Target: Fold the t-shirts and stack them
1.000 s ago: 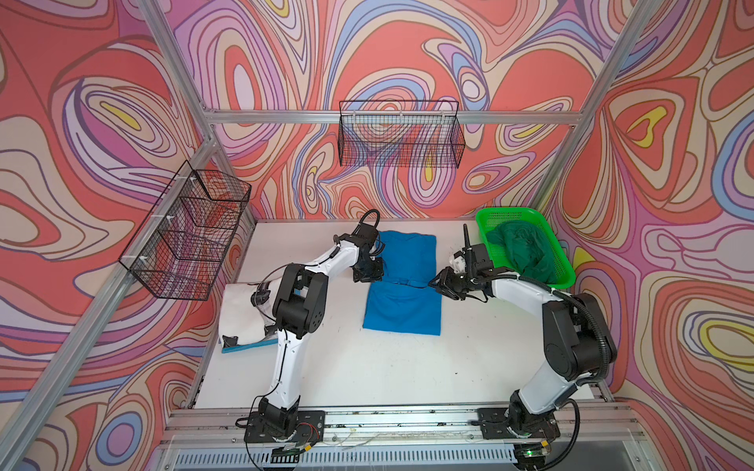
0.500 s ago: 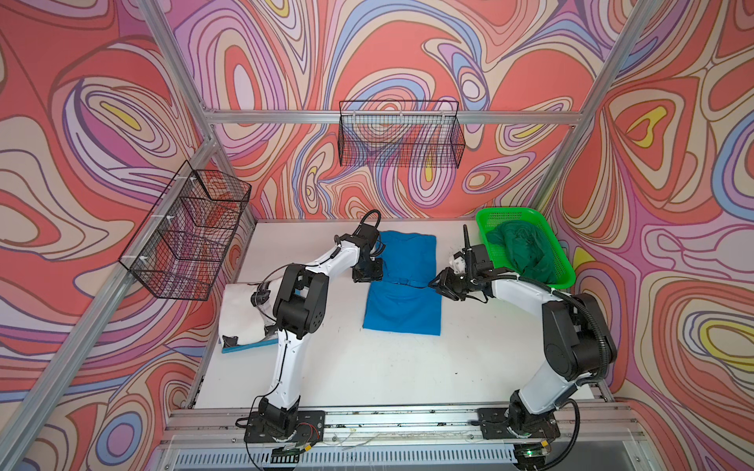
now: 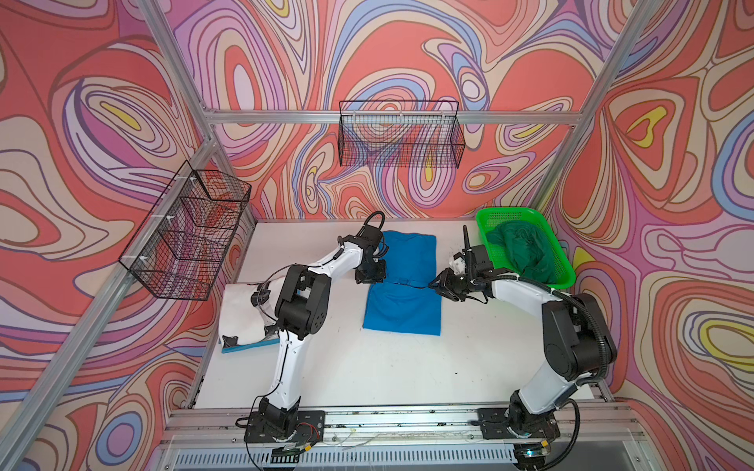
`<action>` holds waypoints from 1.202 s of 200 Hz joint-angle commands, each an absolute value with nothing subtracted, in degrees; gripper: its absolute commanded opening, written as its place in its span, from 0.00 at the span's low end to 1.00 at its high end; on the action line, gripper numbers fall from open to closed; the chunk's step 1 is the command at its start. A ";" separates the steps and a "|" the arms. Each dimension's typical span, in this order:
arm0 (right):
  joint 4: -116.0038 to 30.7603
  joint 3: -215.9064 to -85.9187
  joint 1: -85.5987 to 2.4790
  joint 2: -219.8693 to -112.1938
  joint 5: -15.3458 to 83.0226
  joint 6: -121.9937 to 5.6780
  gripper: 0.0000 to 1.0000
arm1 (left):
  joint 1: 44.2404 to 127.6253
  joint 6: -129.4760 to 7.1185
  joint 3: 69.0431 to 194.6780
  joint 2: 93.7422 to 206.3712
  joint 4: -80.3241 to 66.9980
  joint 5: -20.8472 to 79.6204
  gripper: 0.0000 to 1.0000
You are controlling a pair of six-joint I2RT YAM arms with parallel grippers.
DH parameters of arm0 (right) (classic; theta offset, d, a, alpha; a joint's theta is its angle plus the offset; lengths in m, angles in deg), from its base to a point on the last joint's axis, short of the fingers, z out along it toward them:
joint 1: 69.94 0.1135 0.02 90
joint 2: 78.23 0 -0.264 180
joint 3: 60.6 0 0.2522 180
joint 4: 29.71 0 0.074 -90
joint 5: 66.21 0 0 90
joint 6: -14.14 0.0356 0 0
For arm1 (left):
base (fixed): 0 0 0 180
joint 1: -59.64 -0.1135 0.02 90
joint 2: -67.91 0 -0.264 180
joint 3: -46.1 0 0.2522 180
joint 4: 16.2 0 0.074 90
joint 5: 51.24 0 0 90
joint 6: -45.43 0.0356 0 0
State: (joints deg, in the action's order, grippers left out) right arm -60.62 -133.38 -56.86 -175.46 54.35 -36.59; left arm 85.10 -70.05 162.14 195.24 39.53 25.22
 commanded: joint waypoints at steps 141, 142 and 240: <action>-60.04 -133.38 -57.20 -175.17 54.99 -36.97 0.42 | 83.23 -72.42 155.06 188.35 37.36 30.65 0.00; -60.06 -133.40 -57.20 -175.22 54.99 -36.99 0.42 | 83.21 -72.43 155.06 188.34 37.28 30.66 0.00; -60.71 -134.54 -57.18 -175.62 54.25 -37.12 0.41 | 81.67 -74.59 151.33 185.63 33.94 31.60 0.00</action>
State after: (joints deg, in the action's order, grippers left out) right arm -60.66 -133.25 -56.86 -175.46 54.75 -36.59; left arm 82.93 -73.28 152.94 188.73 35.47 30.05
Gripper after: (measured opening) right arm 0.409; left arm 0.045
